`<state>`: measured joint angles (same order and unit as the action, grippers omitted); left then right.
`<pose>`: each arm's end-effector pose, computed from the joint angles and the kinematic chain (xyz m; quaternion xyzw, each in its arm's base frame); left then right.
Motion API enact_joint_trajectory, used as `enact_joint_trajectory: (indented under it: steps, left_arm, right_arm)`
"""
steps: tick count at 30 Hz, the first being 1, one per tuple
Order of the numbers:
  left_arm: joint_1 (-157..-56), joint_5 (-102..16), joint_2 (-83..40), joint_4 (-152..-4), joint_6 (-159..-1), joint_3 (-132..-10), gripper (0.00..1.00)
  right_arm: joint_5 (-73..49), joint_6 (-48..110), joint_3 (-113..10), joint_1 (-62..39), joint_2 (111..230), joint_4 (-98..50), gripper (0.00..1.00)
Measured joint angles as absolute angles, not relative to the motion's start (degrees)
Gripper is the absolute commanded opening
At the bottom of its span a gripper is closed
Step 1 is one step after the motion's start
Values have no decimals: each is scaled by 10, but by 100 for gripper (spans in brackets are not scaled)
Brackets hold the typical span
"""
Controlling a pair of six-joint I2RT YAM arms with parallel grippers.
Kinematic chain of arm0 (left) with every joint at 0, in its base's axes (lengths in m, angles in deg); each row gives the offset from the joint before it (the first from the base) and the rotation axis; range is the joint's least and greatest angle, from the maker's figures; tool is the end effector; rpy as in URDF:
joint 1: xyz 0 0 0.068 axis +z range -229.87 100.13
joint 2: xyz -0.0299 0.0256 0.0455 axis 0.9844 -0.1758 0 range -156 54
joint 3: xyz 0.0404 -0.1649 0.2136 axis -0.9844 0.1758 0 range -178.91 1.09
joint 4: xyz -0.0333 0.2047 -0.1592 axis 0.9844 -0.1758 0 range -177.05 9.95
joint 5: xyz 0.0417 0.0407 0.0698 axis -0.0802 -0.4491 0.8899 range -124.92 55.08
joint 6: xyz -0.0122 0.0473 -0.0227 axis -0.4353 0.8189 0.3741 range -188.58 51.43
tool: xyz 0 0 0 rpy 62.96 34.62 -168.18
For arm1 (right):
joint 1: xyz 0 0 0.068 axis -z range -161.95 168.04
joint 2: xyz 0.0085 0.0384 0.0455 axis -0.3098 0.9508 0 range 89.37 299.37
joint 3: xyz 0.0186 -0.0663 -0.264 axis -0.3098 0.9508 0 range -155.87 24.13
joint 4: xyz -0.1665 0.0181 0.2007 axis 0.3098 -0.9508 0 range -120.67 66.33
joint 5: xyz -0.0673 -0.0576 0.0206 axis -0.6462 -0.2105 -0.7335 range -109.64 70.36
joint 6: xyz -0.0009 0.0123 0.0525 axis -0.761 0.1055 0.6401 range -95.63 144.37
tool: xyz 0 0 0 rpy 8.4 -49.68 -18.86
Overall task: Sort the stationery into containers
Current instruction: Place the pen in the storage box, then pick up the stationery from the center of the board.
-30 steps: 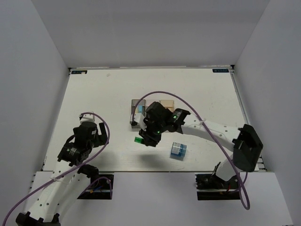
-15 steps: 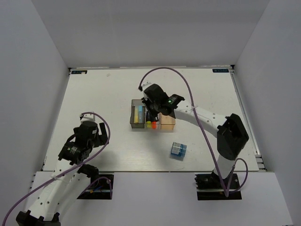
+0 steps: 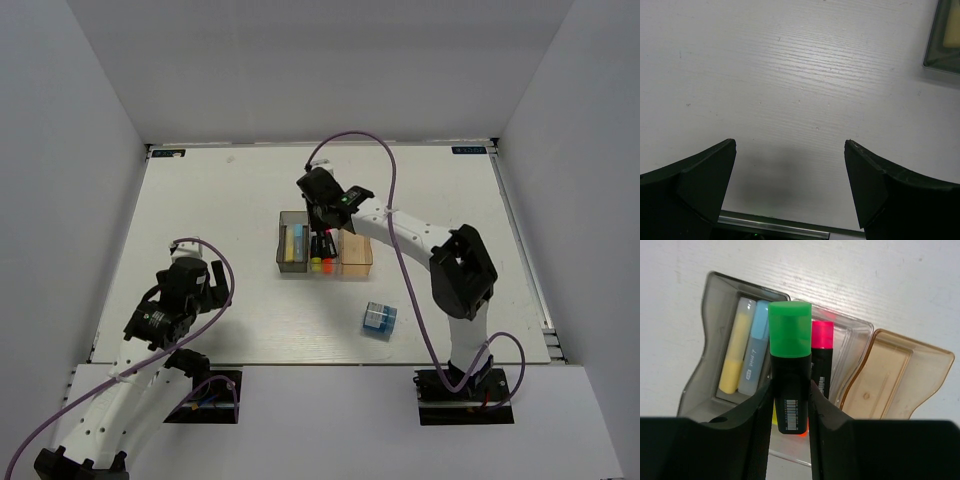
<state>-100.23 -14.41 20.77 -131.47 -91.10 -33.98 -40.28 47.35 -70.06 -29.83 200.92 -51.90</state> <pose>0.1090 -0.0271 0.2444 -0.0790 0.9221 0.0313 0.3776 0.3069 0.3207 0.2666 -0.1302 0.9040 0.0805 0.3992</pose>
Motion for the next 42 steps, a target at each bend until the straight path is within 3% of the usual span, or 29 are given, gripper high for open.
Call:
enact_joint_trajectory:
  steps: [1, 4, 5, 7, 8, 10, 12, 14, 16, 17, 18, 19, 27, 31, 32, 33, 34, 35, 36, 37, 39, 41, 42]
  left_arm:
    - [-1002, -144, 208, -1315, -911, -340, 100]
    - [-1002, -144, 208, -1315, -911, -340, 100]
    - [-1002, -144, 208, -1315, -911, -340, 100]
    - [-1002, -144, 208, -1315, -911, -340, 100]
    - [-1002, -144, 208, -1315, -911, -340, 100]
    - [-1002, -144, 208, -1315, -911, -340, 100]
    - [-1002, -144, 208, -1315, -911, -340, 100]
    - [-1002, -144, 208, -1315, -911, -340, 100]
    - [-1002, -144, 208, -1315, -911, -340, 100]
    - [-1002, -144, 208, -1315, -911, -340, 100]
    - [-1002, -144, 208, -1315, -911, -340, 100]
    - [-1002, -144, 208, -1315, -911, -340, 100]
    - [-1002, -147, 217, -1314, -911, -338, 100]
    - [-1002, -153, 210, -1314, -911, -338, 100]
    - [-1002, -155, 209, -1313, -911, -338, 100]
    - [-1002, -157, 208, -1313, -911, -338, 100]
    - [-1002, -159, 207, -1313, -911, -338, 100]
    - [-1002, -160, 207, -1313, -911, -338, 100]
    - [-1002, -160, 208, -1313, -911, -338, 100]
    - [-1002, -161, 208, -1313, -911, -337, 100]
    - [-1002, -163, 208, -1313, -911, -337, 100]
    - [-1002, -164, 208, -1313, -911, -337, 100]
    - [-1002, -164, 208, -1313, -911, -337, 100]
  right_arm:
    - [-403, 478, -701, -297, 2013, -525, 11]
    - [-403, 482, -701, -292, 2023, -536, 22]
    - [-403, 482, -701, -290, 2024, -538, 33]
    - [-401, 483, -700, -285, 2024, -540, 47]
    - [-400, 481, -700, -282, 2024, -540, 60]
    - [-388, 475, -695, -278, 2022, -533, 72]
    - [-374, 460, -672, -273, 2013, -521, 79]
    - [-354, 436, -638, -270, 1994, -502, 79]
    - [-330, 411, -610, -269, 1973, -495, 69]
    - [-310, 396, -603, -269, 1964, -493, 60]
    - [-284, 365, -601, -269, 1955, -494, 19]
    - [-257, 327, -601, -268, 1944, -494, 3]
    - [-60, -15, -443, -252, 1705, -541, 0]
    - [23, -294, -392, -238, 1601, -677, 17]
    - [37, -349, -386, -233, 1594, -706, 25]
    - [49, -420, -378, -226, 1592, -738, 27]
    - [57, -478, -371, -219, 1593, -767, 52]
    - [62, -526, -367, -213, 1596, -797, 70]
    - [66, -584, -367, -208, 1601, -832, 70]
    - [68, -636, -367, -203, 1606, -858, 81]
    - [71, -724, -367, -199, 1613, -901, 81]
    - [76, -785, -367, -196, 1621, -936, 90]
    - [76, -804, -367, -196, 1626, -949, 90]
